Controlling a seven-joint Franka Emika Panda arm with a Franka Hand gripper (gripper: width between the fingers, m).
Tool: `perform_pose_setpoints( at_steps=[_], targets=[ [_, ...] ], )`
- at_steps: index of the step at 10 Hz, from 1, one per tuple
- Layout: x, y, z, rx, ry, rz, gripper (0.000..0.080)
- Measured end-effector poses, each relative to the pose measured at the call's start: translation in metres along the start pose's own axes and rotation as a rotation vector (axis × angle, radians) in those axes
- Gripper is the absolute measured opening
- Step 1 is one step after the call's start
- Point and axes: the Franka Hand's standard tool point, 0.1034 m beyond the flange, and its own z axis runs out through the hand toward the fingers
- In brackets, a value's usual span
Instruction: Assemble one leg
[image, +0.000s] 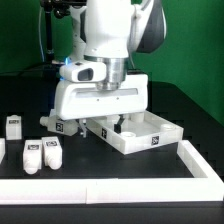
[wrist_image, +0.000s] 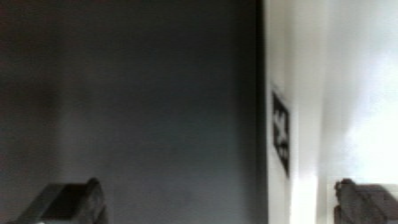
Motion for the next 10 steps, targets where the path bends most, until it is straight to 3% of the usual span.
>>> perform_pose_setpoints(
  at_steps=[7, 8, 9, 10],
  targets=[
    [-0.0071, -0.0040, 0.0043, 0.015, -0.027, 0.006, 0.0649],
    [-0.0071, -0.0040, 0.0043, 0.015, -0.027, 0.006, 0.0521],
    [-0.0071, -0.0040, 0.0043, 0.015, -0.027, 0.006, 0.0521],
    [-0.0071, -0.0041, 0.0043, 0.015, -0.027, 0.006, 0.0385]
  ],
)
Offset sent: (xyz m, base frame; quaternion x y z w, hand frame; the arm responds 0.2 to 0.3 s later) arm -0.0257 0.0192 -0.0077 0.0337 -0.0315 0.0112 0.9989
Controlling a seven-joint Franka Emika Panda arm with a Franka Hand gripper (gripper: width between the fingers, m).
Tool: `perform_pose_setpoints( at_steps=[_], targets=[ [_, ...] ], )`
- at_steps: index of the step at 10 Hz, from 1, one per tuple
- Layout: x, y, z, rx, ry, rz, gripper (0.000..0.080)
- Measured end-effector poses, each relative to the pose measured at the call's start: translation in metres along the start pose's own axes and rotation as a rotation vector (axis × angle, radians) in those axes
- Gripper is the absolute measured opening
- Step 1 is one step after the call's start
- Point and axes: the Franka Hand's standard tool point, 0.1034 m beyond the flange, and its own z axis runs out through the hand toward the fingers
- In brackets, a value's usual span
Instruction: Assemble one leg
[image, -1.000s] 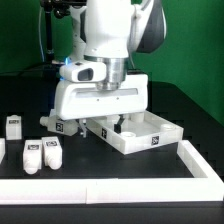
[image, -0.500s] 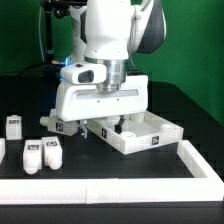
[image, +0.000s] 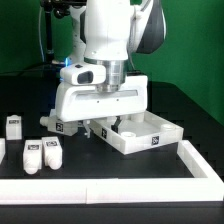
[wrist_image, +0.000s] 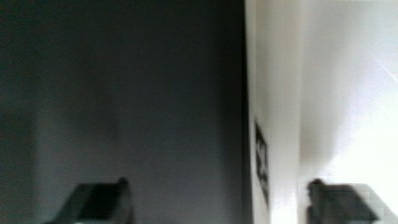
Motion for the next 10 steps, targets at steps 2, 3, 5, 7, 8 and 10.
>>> perform_pose_setpoints(
  at_steps=[2, 3, 5, 7, 8, 10],
  targets=[
    [0.000, 0.000, 0.000, 0.000, 0.000, 0.000, 0.0203],
    [0.000, 0.000, 0.000, 0.000, 0.000, 0.000, 0.0078],
    [-0.005, 0.010, -0.010, -0.004, 0.005, 0.060, 0.0054],
    [-0.017, 0.020, -0.017, 0.021, -0.029, 0.206, 0.0054],
    [-0.017, 0.024, -0.019, 0.041, -0.051, 0.291, 0.0054],
    [0.003, 0.039, -0.027, 0.052, -0.048, 0.353, 0.0054]
  ],
)
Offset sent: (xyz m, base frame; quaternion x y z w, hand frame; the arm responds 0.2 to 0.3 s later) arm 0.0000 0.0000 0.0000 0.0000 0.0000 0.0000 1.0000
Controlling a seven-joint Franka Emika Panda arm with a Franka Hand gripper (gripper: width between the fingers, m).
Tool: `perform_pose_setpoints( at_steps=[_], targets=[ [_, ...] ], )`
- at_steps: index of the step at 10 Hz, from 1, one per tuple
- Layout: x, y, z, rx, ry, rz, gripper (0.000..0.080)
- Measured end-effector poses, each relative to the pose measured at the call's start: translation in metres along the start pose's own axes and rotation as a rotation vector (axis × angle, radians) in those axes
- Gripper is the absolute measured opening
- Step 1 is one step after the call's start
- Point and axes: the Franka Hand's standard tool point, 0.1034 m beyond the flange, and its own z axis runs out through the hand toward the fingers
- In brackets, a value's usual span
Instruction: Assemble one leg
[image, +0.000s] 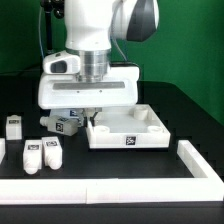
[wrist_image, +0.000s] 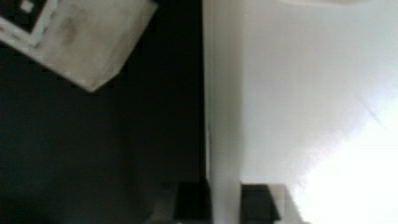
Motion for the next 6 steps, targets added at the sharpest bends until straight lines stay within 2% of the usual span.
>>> perform_pose_setpoints(
  at_steps=[2, 6],
  targets=[
    [0.0089, -0.0115, -0.0057, 0.016, -0.024, 0.017, 0.0054],
    [0.0086, -0.0109, -0.0035, 0.015, -0.026, 0.014, 0.0054]
  ],
)
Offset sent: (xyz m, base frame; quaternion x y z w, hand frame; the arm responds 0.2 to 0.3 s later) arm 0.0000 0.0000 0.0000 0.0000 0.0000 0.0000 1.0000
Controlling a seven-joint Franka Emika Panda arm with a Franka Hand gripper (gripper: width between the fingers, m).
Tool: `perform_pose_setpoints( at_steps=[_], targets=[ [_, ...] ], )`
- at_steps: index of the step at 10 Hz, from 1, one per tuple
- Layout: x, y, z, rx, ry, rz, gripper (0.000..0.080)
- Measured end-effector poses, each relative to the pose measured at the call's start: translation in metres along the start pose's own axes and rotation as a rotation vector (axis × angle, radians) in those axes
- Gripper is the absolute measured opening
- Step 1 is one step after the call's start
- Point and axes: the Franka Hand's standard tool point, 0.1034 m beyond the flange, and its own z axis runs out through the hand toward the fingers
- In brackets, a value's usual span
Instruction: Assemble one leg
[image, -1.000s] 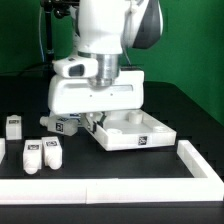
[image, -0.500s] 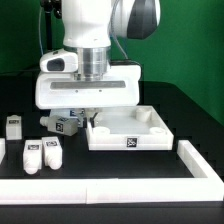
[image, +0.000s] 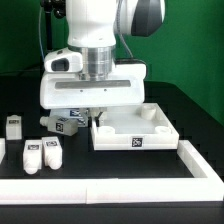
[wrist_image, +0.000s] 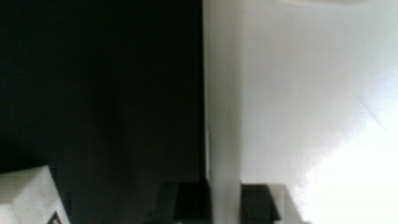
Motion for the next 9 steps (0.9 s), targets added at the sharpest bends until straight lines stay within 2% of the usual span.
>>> perform_pose_setpoints(
  at_steps=[1, 3, 5, 6, 9],
  targets=[
    [0.003, 0.000, 0.001, 0.002, -0.007, 0.009, 0.0054],
    [0.037, 0.008, 0.003, 0.001, 0.012, 0.011, 0.0054],
    [0.070, 0.027, 0.002, -0.005, 0.052, -0.001, 0.0054],
    [0.076, 0.027, 0.000, -0.007, 0.065, -0.003, 0.0054],
    [0.073, 0.027, 0.003, -0.007, 0.057, -0.003, 0.0054]
  ],
)
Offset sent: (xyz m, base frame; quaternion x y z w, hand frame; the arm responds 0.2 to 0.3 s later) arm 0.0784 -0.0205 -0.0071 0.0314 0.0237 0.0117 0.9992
